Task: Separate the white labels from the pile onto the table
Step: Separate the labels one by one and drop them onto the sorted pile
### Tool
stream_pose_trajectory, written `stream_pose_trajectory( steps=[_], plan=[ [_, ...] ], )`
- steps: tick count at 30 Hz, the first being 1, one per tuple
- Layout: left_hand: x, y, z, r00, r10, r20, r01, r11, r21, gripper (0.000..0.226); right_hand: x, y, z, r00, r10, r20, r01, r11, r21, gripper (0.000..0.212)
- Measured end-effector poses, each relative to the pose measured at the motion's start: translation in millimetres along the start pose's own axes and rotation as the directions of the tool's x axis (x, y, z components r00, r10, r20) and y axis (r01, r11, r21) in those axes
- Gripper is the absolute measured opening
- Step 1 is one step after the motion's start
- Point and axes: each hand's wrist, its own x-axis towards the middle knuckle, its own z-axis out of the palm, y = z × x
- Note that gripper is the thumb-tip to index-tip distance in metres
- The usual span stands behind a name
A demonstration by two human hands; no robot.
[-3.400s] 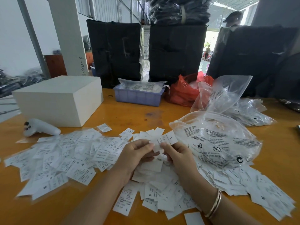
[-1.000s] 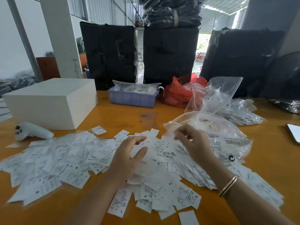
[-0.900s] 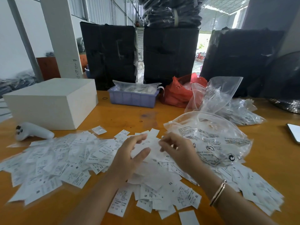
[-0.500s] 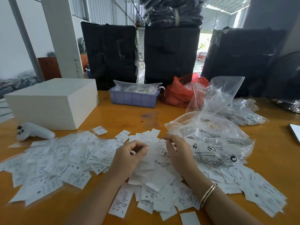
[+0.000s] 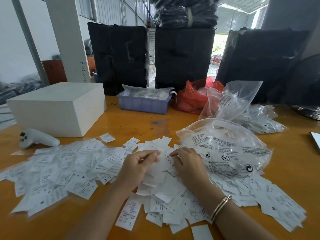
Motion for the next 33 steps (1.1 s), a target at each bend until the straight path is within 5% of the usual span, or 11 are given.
stream_pose_trajectory(
  steps=[5,13,17,20,24,29,33],
  plan=[
    [0.1,1.6,0.4,1.0,0.024,0.017,-0.024,1.0,0.01,0.024,-0.3,0.5,3.8,0.98,0.086,0.18,-0.066,0.991,-0.115,0.042],
    [0.6,0.1,1.8,0.996,0.088,0.021,-0.089,0.995,0.049,0.028,-0.3,5.3,-10.4,0.982,0.171,0.078,-0.188,0.886,0.424,0.031],
    [0.1,-3.0,0.4,0.993,0.117,0.006,-0.117,0.989,0.089,0.032,-0.3,4.4,-10.6,0.965,0.248,0.09,-0.26,0.835,0.485,0.01],
    [-0.6,-1.7,0.7,0.984,0.177,0.006,-0.176,0.968,0.181,0.034,-1.8,3.5,-9.8,0.973,0.231,0.021,-0.218,0.878,0.427,0.018],
    [-0.6,0.8,-0.7,0.964,0.265,-0.004,-0.253,0.925,0.285,0.034,-5.6,2.1,-15.1,0.986,0.169,0.002,-0.138,0.799,0.585,0.019],
    [-0.9,3.6,-1.5,0.95,0.313,-0.012,-0.291,0.896,0.336,0.028,-4.8,1.6,-13.4,0.996,0.081,0.038,-0.09,0.894,0.44,0.03],
    [-1.0,4.0,-0.9,0.951,0.309,-0.009,-0.287,0.893,0.346,0.027,-9.0,-2.6,-17.4,0.986,0.167,-0.019,-0.122,0.79,0.601,0.022]
  ],
)
